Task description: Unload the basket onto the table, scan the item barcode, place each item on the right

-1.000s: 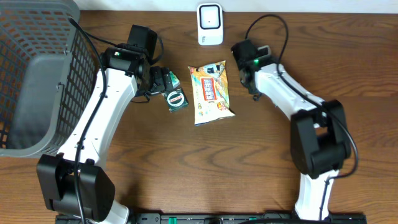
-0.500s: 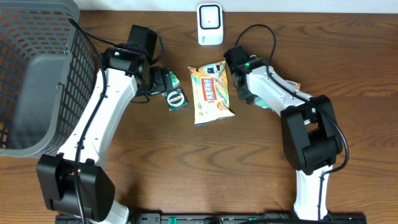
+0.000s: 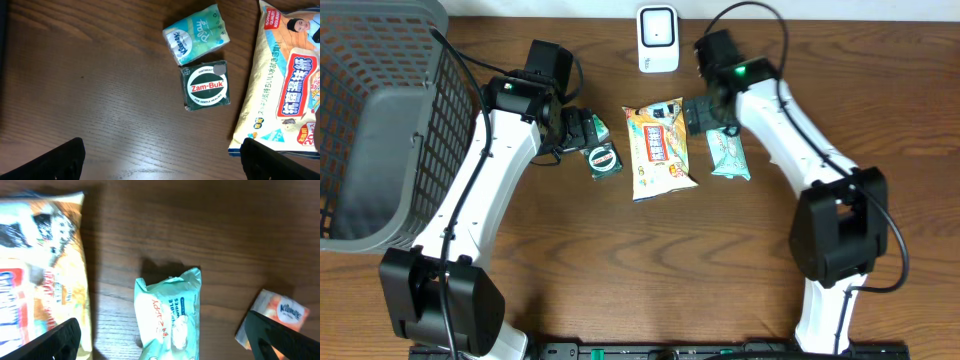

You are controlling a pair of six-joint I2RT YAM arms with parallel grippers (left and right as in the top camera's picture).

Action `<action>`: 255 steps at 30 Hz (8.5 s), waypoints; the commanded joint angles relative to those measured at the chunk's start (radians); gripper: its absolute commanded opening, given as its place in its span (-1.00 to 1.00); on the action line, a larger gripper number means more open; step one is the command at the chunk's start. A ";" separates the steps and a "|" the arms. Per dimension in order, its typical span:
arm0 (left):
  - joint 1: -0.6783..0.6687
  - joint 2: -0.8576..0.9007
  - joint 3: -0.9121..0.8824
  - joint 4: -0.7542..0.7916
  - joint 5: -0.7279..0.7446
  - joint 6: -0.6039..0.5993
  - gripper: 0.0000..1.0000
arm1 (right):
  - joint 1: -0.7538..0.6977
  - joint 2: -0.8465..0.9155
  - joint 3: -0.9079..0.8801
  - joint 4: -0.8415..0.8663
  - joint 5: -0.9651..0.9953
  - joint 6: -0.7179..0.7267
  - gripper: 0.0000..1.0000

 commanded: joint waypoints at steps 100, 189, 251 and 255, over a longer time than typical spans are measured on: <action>0.003 0.000 0.008 -0.003 -0.011 0.005 0.95 | 0.045 0.387 0.465 0.848 -0.047 0.022 -0.98; 0.003 0.000 0.008 -0.003 -0.011 0.005 0.95 | -0.287 0.323 0.498 -0.341 -0.291 0.006 0.94; 0.003 0.000 0.008 -0.003 -0.011 0.005 0.96 | -0.218 0.309 0.358 -0.439 -0.307 0.035 -0.17; 0.003 0.000 0.008 -0.003 -0.011 0.005 0.96 | -0.245 0.283 0.375 -0.447 -0.309 0.036 -0.15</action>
